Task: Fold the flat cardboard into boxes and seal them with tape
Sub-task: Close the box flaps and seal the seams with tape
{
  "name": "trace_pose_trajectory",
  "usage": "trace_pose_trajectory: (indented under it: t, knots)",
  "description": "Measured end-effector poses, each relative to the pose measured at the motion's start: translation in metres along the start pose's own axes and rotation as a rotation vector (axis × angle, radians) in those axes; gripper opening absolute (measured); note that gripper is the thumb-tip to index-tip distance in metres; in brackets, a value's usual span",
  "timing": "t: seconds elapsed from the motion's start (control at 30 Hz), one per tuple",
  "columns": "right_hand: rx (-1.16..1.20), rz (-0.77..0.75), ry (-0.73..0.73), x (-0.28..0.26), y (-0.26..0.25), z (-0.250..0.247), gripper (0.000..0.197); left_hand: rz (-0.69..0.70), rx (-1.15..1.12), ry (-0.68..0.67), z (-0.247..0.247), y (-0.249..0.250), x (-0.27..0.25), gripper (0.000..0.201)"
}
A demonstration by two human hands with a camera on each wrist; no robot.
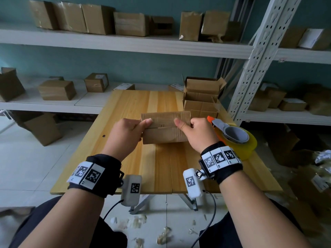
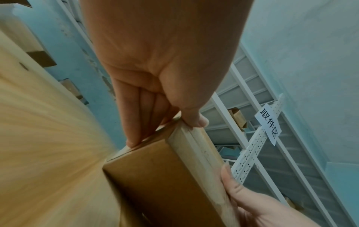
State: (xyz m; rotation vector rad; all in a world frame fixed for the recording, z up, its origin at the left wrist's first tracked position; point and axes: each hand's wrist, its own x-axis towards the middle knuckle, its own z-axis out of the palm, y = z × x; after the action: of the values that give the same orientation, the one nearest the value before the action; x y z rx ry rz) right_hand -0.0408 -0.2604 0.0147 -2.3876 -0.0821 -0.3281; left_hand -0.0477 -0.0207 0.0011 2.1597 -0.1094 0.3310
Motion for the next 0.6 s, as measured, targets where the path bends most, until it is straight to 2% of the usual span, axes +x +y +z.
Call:
trace_pose_trajectory:
  t: [0.07,0.13,0.23,0.4,0.53,0.6]
  knots:
    - [0.003,0.001,-0.019,0.001,0.0018,-0.0021,0.064,0.028,0.034,0.082,-0.0021,0.0035,-0.0005,0.053]
    - [0.003,-0.007,-0.023,0.001,0.0032,-0.0026,0.062,-0.001,0.089,0.101,-0.0031,0.0051,-0.0005,0.054]
    - [0.027,0.0,-0.025,-0.0017,0.0032,-0.0019,0.058,-0.062,0.143,-0.014,0.0015,0.0024,0.0005,0.065]
    - [0.007,-0.037,-0.041,-0.0032,0.0037,-0.0015,0.063,-0.017,0.175,-0.085,0.0025,-0.0014,0.0017,0.08]
    - [0.04,-0.069,-0.071,-0.0043,0.0015,0.002,0.062,0.02,0.177,-0.043,-0.0022,-0.0015,0.0028,0.052]
    - [0.038,-0.092,-0.089,-0.0041,0.0015,0.0023,0.061,0.014,0.153,-0.047,-0.0051,-0.003,0.0034,0.044]
